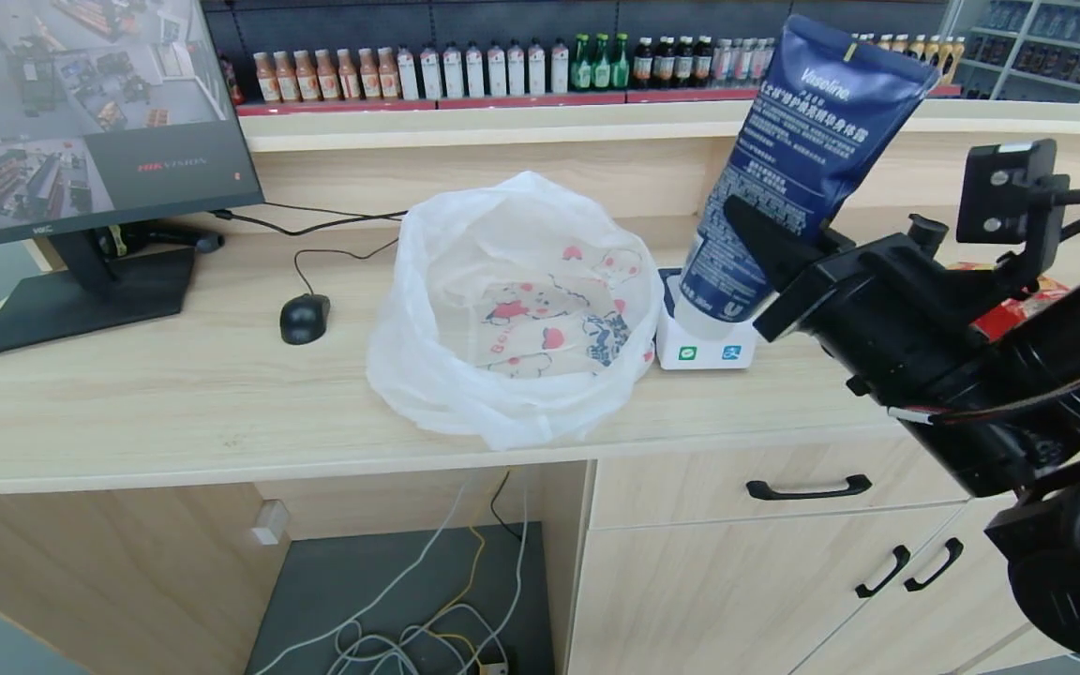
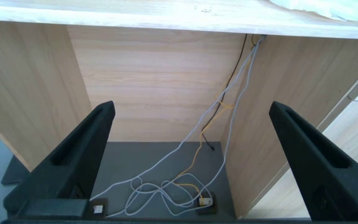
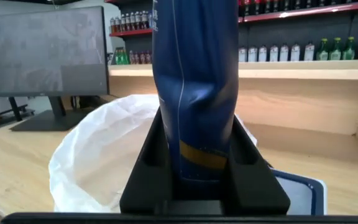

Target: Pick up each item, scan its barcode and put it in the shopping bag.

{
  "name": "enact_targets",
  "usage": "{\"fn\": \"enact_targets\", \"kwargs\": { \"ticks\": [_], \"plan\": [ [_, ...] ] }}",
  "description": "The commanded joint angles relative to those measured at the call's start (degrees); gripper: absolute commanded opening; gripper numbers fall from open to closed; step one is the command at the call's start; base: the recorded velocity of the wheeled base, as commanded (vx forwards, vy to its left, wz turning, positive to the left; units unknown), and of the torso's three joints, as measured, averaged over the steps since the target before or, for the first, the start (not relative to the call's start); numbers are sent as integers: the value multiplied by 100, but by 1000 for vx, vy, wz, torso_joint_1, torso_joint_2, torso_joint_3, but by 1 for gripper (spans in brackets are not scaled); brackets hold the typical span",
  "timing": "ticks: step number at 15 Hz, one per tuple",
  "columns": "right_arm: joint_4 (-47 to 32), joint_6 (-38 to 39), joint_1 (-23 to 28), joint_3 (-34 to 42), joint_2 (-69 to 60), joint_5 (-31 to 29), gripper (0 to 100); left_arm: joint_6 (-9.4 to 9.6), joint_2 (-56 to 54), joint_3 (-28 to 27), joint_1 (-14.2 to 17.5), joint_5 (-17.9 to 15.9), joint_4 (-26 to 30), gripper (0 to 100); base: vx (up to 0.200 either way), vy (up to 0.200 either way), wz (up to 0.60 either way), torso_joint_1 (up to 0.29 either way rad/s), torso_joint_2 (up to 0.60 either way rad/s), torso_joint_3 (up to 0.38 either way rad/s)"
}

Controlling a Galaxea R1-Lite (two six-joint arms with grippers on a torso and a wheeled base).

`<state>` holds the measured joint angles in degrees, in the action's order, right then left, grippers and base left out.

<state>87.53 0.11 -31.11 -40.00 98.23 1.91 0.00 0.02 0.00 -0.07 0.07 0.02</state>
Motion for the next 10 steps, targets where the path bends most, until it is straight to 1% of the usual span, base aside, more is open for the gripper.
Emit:
{"fn": "enact_targets", "kwargs": {
  "ticks": [1,4,9,10],
  "plan": [
    [36,24,17,-342,258,-60,0,0,-2,0,-1,1,-2,100,0,0,0,0,0,0],
    [142,24,114,-615,539,-139,0,9,-2,0,-1,1,-2,100,0,0,0,0,0,0],
    [150,42,114,-518,486,-139,0,-9,-2,0,7,1,-2,100,0,0,0,0,0,0],
    [177,51,114,-421,486,-139,0,-18,-2,0,7,1,6,100,0,200,0,-7,2,2]
  ]
}}
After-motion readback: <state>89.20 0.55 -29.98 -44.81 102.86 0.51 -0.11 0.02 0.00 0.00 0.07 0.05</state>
